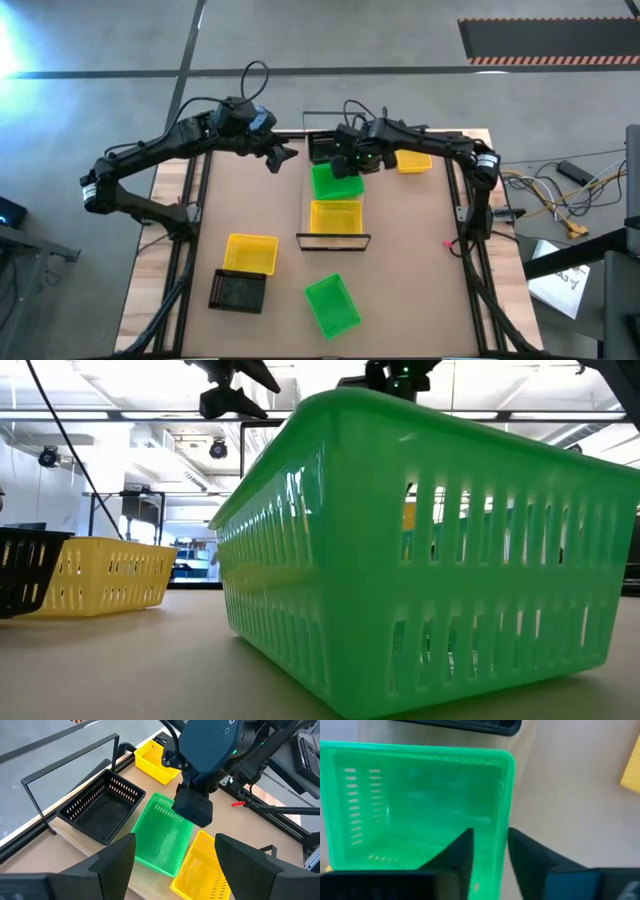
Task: Stack baskets on shelf by color
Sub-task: Stack the top green bin on top of the green bin on the shelf, then stack the bottom yellow bin on top of the yellow bin on the shelf
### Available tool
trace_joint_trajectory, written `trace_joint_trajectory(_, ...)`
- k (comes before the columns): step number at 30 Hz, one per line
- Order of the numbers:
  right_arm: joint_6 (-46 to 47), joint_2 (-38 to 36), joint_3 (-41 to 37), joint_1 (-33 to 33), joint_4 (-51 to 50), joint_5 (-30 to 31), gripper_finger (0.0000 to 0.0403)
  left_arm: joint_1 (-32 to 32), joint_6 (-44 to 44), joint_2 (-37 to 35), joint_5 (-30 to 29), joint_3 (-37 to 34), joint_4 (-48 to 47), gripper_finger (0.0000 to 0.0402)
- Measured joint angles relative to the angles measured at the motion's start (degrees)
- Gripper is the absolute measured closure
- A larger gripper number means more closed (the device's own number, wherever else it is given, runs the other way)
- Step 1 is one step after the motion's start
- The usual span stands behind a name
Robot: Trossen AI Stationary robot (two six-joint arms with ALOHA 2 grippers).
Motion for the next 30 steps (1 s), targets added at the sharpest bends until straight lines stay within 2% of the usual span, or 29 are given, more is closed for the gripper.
trace_joint_trajectory(4, -1.7, -1.8, 0.0, 0.2, -1.5, 1.5, 0.0226, 0.0, 0.0, 0.0, 0.0, 0.0, 0.0, 0.0144)
trace_joint_trajectory(8, -3.2, -5.1, 0.0, 0.8, -2.7, 2.4, 0.02, 0.0, 0.0, 0.0, 0.0, 0.0, -0.5, 0.0144)
trace_joint_trajectory(14, -4.7, -10.3, -3.1, 2.4, -12.1, 8.5, 0.0223, 0.0, 0.3, 0.0, 0.0, 0.0, -2.6, 0.0144)
trace_joint_trajectory(17, -2.7, -13.8, -9.1, 1.2, -13.8, 8.9, 0.0245, 0.0, 0.4, 0.0, 0.0, 0.0, -4.1, 0.0144)
trace_joint_trajectory(22, -0.5, -19.6, -21.0, -3.2, -10.6, 8.7, 0.0268, 0.0, 0.4, 0.0, 0.0, -0.3, -6.3, 0.0144)
trace_joint_trajectory(26, -1.2, -23.0, -26.9, -9.2, -6.2, 7.3, 0.0257, 0.0, 0.4, -0.2, 0.0, -1.5, -6.5, 0.0144)
trace_joint_trajectory(30, -7.7, -25.2, -29.2, -13.8, -0.7, 4.0, 0.0229, 0.0, 0.2, -0.3, 0.1, -2.6, -6.5, 0.0144)
